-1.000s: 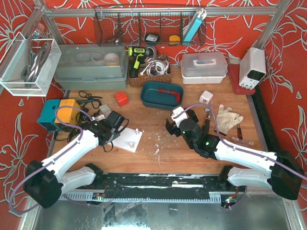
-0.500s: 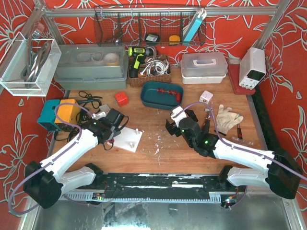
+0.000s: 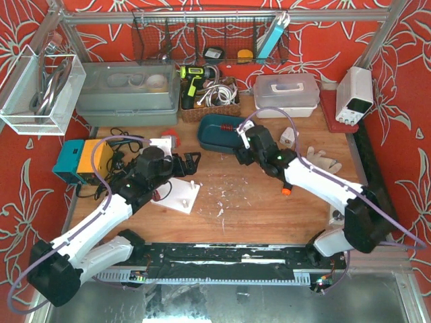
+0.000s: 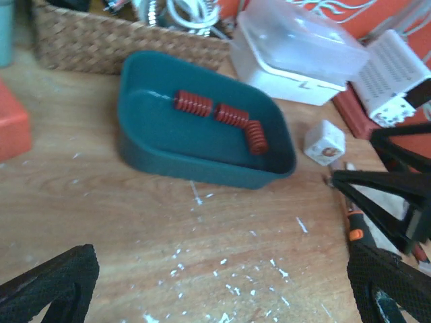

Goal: Install the large spring

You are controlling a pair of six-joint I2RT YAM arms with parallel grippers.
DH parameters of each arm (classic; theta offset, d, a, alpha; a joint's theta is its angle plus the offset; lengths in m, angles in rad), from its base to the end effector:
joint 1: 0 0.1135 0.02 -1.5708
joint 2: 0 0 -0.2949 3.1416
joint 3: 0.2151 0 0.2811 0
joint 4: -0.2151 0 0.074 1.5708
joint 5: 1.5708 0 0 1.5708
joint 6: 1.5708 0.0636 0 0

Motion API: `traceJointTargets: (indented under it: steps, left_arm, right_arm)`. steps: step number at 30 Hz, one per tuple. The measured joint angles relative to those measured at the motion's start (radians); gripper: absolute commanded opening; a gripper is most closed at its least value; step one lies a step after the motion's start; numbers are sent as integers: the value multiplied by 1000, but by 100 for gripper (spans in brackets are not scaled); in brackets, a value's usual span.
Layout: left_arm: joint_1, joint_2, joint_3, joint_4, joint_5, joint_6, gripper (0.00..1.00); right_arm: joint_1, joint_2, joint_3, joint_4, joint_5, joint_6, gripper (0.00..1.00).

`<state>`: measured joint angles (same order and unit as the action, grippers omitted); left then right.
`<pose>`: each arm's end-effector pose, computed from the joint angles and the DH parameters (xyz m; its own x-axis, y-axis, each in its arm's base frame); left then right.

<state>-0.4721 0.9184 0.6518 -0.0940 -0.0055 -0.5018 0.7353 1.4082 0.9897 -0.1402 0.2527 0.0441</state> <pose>0.2232 -0.1136 0.2848 -0.4920 -0.2888 -0.8213 0.2435 0.8600 -0.4484 0.2795 0.2314 0.2759 -0.4144 -0.3173 -0.8530 -0.4745 0.8751 -0.0950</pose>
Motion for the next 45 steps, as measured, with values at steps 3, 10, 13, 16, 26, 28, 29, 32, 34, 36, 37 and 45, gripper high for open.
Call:
traceJointTargets:
  steps: [3, 10, 13, 16, 26, 28, 29, 32, 34, 36, 37, 45]
  left_arm:
    - [0, 10, -59, 137, 57, 42, 100]
    - [-1, -16, -262, 390, 125, 88, 100]
    - [-1, -35, -313, 444, 128, 103, 100]
    - [-1, -47, -330, 470, 112, 111, 100]
    - [-1, -74, -330, 478, 80, 116, 100]
    - [-1, -82, -330, 478, 77, 115, 100]
    - [-1, -87, -330, 478, 76, 115, 100]
    - [-1, -105, -330, 478, 69, 115, 100]
    - [-1, -120, -330, 478, 65, 114, 100]
    - [-1, -132, -331, 478, 60, 113, 100]
    - [-1, -137, -332, 478, 56, 112, 100]
    - [-1, -149, -335, 478, 43, 113, 100]
  right_arm:
    - [-35, 86, 84, -56, -44, -24, 69]
    - [-109, 310, 286, -150, -100, -101, 44]
    - [-131, 419, 406, -214, -93, -101, 47]
    - [-140, 514, 519, -291, -71, -38, 45]
    - [-141, 748, 765, -500, 62, 238, 45]
    - [-141, 780, 789, -523, 80, 278, 45]
    - [-141, 791, 794, -535, 89, 295, 46]
    - [-141, 806, 795, -558, 113, 342, 47]
    - [-141, 809, 795, -572, 124, 367, 49]
    - [-140, 813, 798, -581, 127, 388, 50]
    - [-139, 817, 801, -583, 130, 396, 51]
    - [-139, 866, 842, -594, 150, 448, 53]
